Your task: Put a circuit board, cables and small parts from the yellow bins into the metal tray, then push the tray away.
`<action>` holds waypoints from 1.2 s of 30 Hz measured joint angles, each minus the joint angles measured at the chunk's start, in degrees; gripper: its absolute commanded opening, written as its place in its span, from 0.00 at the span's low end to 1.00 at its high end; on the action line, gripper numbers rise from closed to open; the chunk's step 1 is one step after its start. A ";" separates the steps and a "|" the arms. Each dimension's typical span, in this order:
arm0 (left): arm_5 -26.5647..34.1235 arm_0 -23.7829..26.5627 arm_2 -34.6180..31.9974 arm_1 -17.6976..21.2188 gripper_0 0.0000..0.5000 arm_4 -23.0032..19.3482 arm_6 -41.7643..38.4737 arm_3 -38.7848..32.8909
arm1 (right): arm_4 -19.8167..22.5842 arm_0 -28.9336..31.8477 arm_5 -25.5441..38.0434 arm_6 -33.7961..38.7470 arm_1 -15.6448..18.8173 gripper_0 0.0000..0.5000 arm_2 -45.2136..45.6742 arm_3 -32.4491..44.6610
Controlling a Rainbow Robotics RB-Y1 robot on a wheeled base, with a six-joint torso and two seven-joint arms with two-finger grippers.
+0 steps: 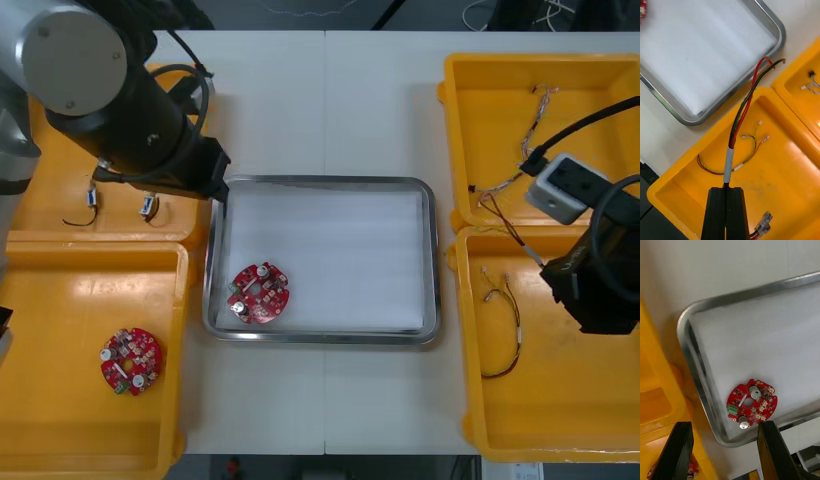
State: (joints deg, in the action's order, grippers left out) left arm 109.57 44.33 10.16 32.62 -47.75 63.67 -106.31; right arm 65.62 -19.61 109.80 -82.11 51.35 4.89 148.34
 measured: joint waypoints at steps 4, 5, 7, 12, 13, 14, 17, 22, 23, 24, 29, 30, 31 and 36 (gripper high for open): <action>0.02 0.00 -1.50 1.65 1.00 1.08 0.00 0.20 | -0.34 -6.73 0.01 0.01 0.26 0.00 -7.70 0.00; 0.02 0.01 -1.69 2.02 1.00 1.55 0.00 0.51 | -0.75 -8.40 0.02 0.01 0.27 0.00 -9.85 0.00; 0.03 0.01 -2.22 2.62 1.00 2.48 0.00 1.25 | -2.37 -11.42 0.02 0.01 0.28 0.00 -14.17 -0.03; 0.04 0.03 -5.86 3.21 1.00 4.01 0.01 4.55 | -5.09 -17.42 0.02 0.00 -0.15 0.00 -23.86 -1.67; 0.04 0.03 -7.00 3.22 1.00 4.17 0.02 5.39 | -5.59 -18.35 0.02 0.00 -0.60 0.00 -25.36 -2.40; 0.04 0.03 -8.22 3.24 1.00 4.36 0.02 6.22 | -6.20 -19.18 0.01 -0.01 -1.28 0.00 -26.72 -3.12; 0.05 0.03 -12.00 3.29 1.00 4.98 0.06 8.58 | -8.77 -21.47 -0.03 -0.30 -4.26 0.00 -30.38 -5.09; 0.05 0.03 -15.90 4.36 1.00 6.21 0.27 12.36 | -12.34 -24.15 -2.04 -1.49 -8.97 0.00 -35.90 -7.97; 0.05 0.03 -16.35 4.77 1.00 6.32 0.43 13.22 | -13.22 -24.50 -2.47 -2.71 -9.77 0.00 -36.92 -8.47; 0.05 0.03 -16.72 5.14 1.00 6.46 0.76 14.02 | -14.09 -24.76 -2.87 -4.71 -10.46 0.00 -37.85 -8.98; 0.05 0.04 -17.82 6.81 1.00 7.33 6.29 18.47 | -17.20 -25.34 -5.26 -15.30 -12.77 0.00 -41.42 -12.25; 0.03 0.04 -17.92 7.05 1.00 7.59 8.17 19.47 | -17.75 -25.35 -5.93 -15.78 -13.05 0.00 -41.95 -12.93; -0.11 0.04 -17.97 7.26 1.00 7.82 9.93 20.42 | -18.31 -25.36 -6.40 -15.89 -13.31 0.00 -42.44 -13.52; -4.49 0.04 -17.98 7.60 1.00 8.91 15.61 25.47 | -23.57 -25.36 -8.19 -20.23 -14.42 0.00 -45.36 -17.07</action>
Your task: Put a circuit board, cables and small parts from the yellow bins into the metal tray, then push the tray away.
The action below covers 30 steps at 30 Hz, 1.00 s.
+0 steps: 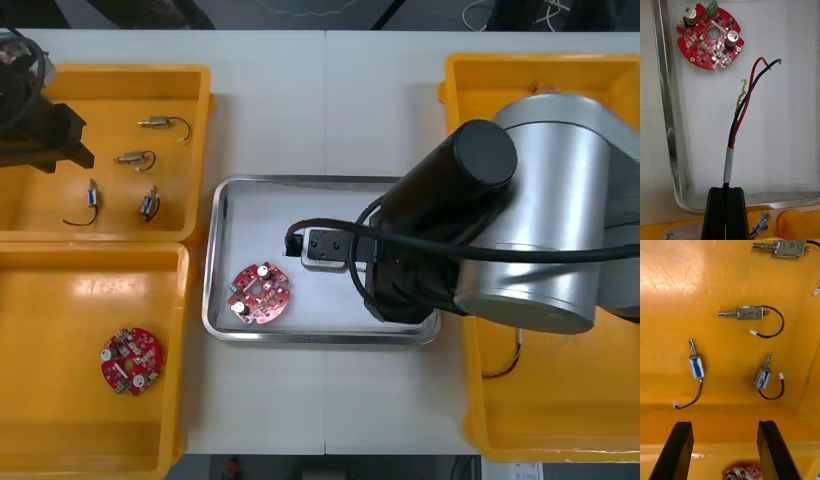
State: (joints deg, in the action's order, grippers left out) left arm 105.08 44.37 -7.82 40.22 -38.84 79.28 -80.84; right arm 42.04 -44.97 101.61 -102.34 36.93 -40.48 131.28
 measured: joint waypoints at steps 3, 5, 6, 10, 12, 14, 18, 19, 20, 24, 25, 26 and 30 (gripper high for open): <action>-2.68 0.00 0.00 0.00 1.00 0.35 0.02 2.57 | -2.85 0.00 -1.79 -2.47 -0.44 0.00 -2.11 -2.21; -4.75 0.00 0.01 0.00 1.00 0.77 0.03 4.25 | -4.18 -0.01 -3.74 -2.45 -0.78 0.00 -3.81 -4.29; -5.68 0.00 0.02 0.00 1.00 0.97 0.07 5.09 | -4.59 -0.01 -4.72 -2.45 -0.94 0.00 -4.69 -5.45; -8.34 0.00 0.18 0.00 1.00 1.32 0.42 8.39 | -5.51 -0.02 -8.36 -2.45 -1.49 0.00 -7.98 -10.16; -9.65 0.00 0.77 0.00 1.00 1.41 0.57 9.79 | -5.88 -0.02 -9.87 -2.46 -1.70 0.00 -9.54 -12.21; -11.08 0.00 1.88 0.01 1.00 1.53 0.65 10.77 | -6.42 -0.02 -11.32 -2.46 -1.77 0.00 -10.99 -13.83; -13.87 0.00 5.18 0.02 1.00 1.68 0.67 12.44 | -7.01 -0.01 -14.50 -2.46 -1.78 0.00 -13.47 -16.18; -14.66 0.00 5.92 0.02 1.00 1.68 0.68 13.01 | -7.02 0.00 -15.05 -2.46 -1.78 0.00 -13.89 -16.70; -15.29 0.00 6.59 0.02 1.00 1.67 0.68 13.64 | -7.02 0.00 -15.39 -2.46 -1.78 0.00 -14.25 -17.20; -17.60 0.00 8.59 0.02 1.00 1.65 0.68 16.17 | -7.02 0.00 -15.68 -2.46 -1.81 0.00 -14.94 -18.64; -18.06 0.00 8.96 0.02 1.00 1.65 0.69 16.67 | -7.02 0.00 -15.68 -2.46 -1.81 0.00 -14.94 -18.88; -18.37 0.00 9.30 0.02 1.00 1.65 0.69 17.07 | -7.02 0.01 -15.68 -2.46 -1.81 0.00 -14.94 -19.02; -19.68 0.00 9.84 0.02 1.00 1.63 0.69 18.43 | -7.02 0.02 -15.68 -2.46 -1.81 0.00 -14.94 -19.05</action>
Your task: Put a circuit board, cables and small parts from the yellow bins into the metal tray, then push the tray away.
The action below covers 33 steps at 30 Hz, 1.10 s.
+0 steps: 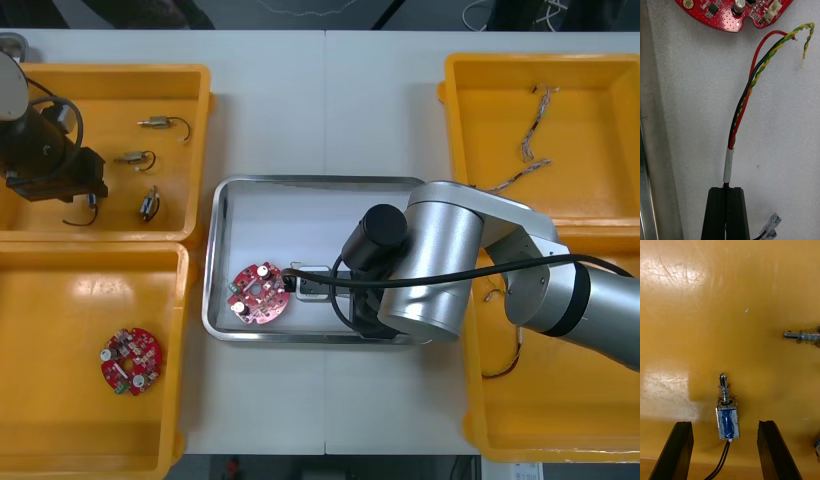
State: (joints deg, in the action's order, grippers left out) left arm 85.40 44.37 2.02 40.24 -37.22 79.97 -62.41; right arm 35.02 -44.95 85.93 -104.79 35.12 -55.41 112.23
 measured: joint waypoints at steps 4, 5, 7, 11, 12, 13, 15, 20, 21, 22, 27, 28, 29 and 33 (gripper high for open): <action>-1.94 -0.30 0.03 0.00 1.00 -0.25 0.00 0.49 | -0.30 0.00 0.00 0.00 0.00 0.00 0.00 0.00; -2.46 -0.46 0.04 0.00 1.00 -0.34 0.01 0.50 | -0.51 0.00 0.00 0.00 0.00 0.01 0.00 0.00; -2.94 -0.72 0.04 0.00 1.00 -0.56 0.01 0.50 | -0.78 0.00 0.00 0.00 0.01 0.18 0.00 0.00; -3.65 -1.26 0.14 0.00 1.00 -1.09 0.02 0.50 | -0.97 0.00 0.00 0.00 0.01 0.83 0.00 0.00; -3.94 -1.42 0.24 0.00 1.00 -1.15 0.02 0.50 | -1.03 0.00 0.00 0.00 0.01 0.87 0.00 0.00; -4.43 -1.61 0.49 0.00 1.00 -1.19 0.02 0.50 | -1.15 0.00 0.00 0.00 0.01 0.94 0.00 0.00; -5.40 -1.99 1.28 0.01 1.00 -1.23 0.02 0.50 | -1.36 0.00 0.00 0.00 0.01 1.00 0.00 0.00; -6.39 -2.37 2.37 0.15 1.00 -1.50 0.03 0.49 | -1.44 0.00 0.00 0.00 0.01 1.00 0.10 0.00; -6.62 -2.40 2.37 0.16 0.56 -1.52 0.03 0.49 | -1.44 0.00 0.00 0.00 0.01 1.00 0.17 0.00; -6.92 -2.42 2.37 0.17 0.28 -1.57 0.03 0.49 | -1.44 0.00 0.00 0.00 0.01 1.00 0.30 0.00; -7.35 -2.44 2.37 0.36 0.00 -1.77 0.03 0.49 | -0.10 0.19 1.14 0.00 -0.09 1.00 3.29 0.00; -7.36 -2.44 2.37 0.36 0.00 -1.83 0.03 0.49 | 0.61 0.37 2.08 0.00 -0.26 1.00 4.58 0.00; -7.36 -2.44 2.37 0.37 0.00 -1.90 0.03 0.49 | 1.39 0.57 3.54 0.00 -0.55 1.00 6.15 0.00; -7.02 -2.45 2.31 0.40 0.00 -2.09 0.03 0.31 | 3.02 1.42 9.60 0.00 -2.42 1.00 13.36 0.00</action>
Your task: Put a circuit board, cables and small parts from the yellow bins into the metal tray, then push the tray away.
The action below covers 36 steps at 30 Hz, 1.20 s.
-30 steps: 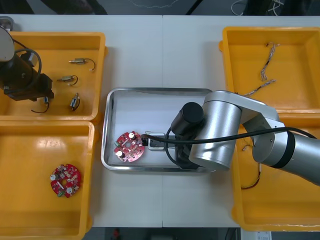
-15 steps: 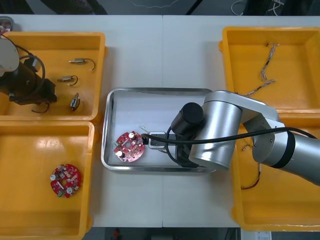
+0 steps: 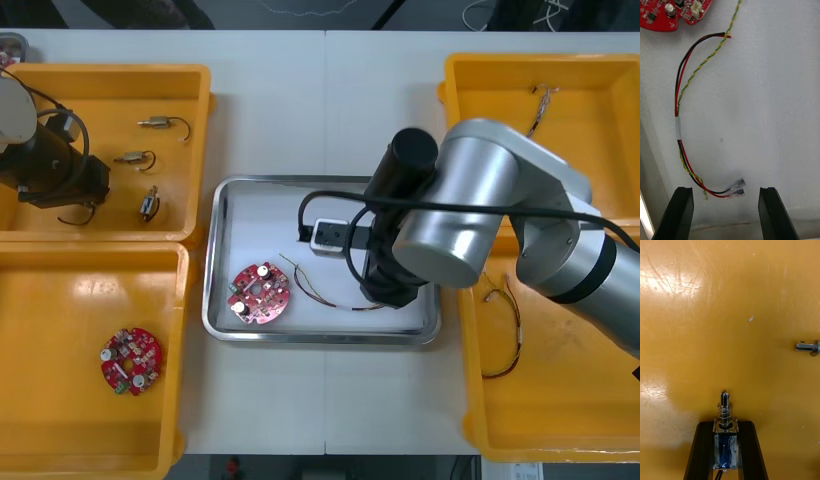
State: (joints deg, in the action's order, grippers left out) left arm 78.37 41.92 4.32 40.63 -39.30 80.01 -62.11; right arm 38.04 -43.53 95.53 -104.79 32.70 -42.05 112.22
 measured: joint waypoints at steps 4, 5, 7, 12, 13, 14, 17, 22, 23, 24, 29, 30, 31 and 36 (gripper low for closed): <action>2.92 -0.14 -0.79 0.00 0.00 -0.07 0.00 -1.64 | 0.16 0.23 6.93 0.00 -1.91 1.00 6.37 0.07; 3.94 -0.27 -1.21 0.00 0.00 -0.07 0.00 -2.56 | 0.17 0.23 8.88 0.01 -2.20 1.00 7.81 0.25; 6.03 -0.60 -2.28 0.00 0.00 -0.07 0.00 -4.63 | 0.20 0.23 12.78 0.02 -2.49 1.00 10.38 0.87; 12.00 -1.16 -5.74 0.00 0.00 -0.06 0.00 -10.59 | 0.49 0.25 14.13 0.10 -2.51 1.00 16.37 3.39; 13.20 -1.17 -6.24 0.00 0.00 -0.06 0.00 -11.81 | 0.60 0.25 14.15 0.15 -2.51 1.00 17.59 3.94; 14.58 -1.17 -6.59 0.00 0.00 -0.03 0.00 -13.07 | 0.74 0.25 14.17 0.26 -2.51 1.00 18.84 4.45; 18.50 -1.18 -6.81 0.00 0.00 0.00 -0.01 -17.79 | 0.92 0.26 14.25 0.38 -2.51 1.00 22.27 6.10; 24.87 -1.00 -5.63 0.00 0.00 -0.56 -0.37 -25.82 | 0.79 0.32 14.29 1.88 -2.40 1.00 26.79 8.43; 25.82 -0.88 -4.95 0.00 0.00 -0.94 -0.77 -27.00 | 0.76 0.43 14.29 2.39 -2.26 1.00 27.56 8.77; 26.55 -0.74 -4.19 0.00 0.00 -1.36 -1.32 -27.97 | 0.72 0.58 14.29 2.75 -2.11 1.00 28.29 9.18; 28.05 0.68 0.12 -0.15 0.00 -5.38 -5.63 -31.16 | -0.45 2.90 14.30 3.12 -0.52 1.00 32.81 11.73; 28.33 1.11 0.87 -0.22 0.00 -5.96 -6.83 -31.58 | -0.56 3.54 14.30 3.13 -0.12 1.00 33.73 12.15; 28.61 1.69 1.65 -0.43 0.00 -6.44 -8.17 -31.95 | -0.63 4.28 14.30 3.18 0.37 1.00 34.74 12.60; 30.34 5.07 4.91 -2.76 0.00 -7.20 -14.13 -33.08 | -0.71 7.78 14.30 4.29 2.18 1.00 39.64 13.08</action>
State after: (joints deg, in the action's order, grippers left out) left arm 108.72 47.00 9.23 37.87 -46.50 65.88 -95.18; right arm 37.33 -35.75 109.83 -100.50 34.88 -2.41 125.30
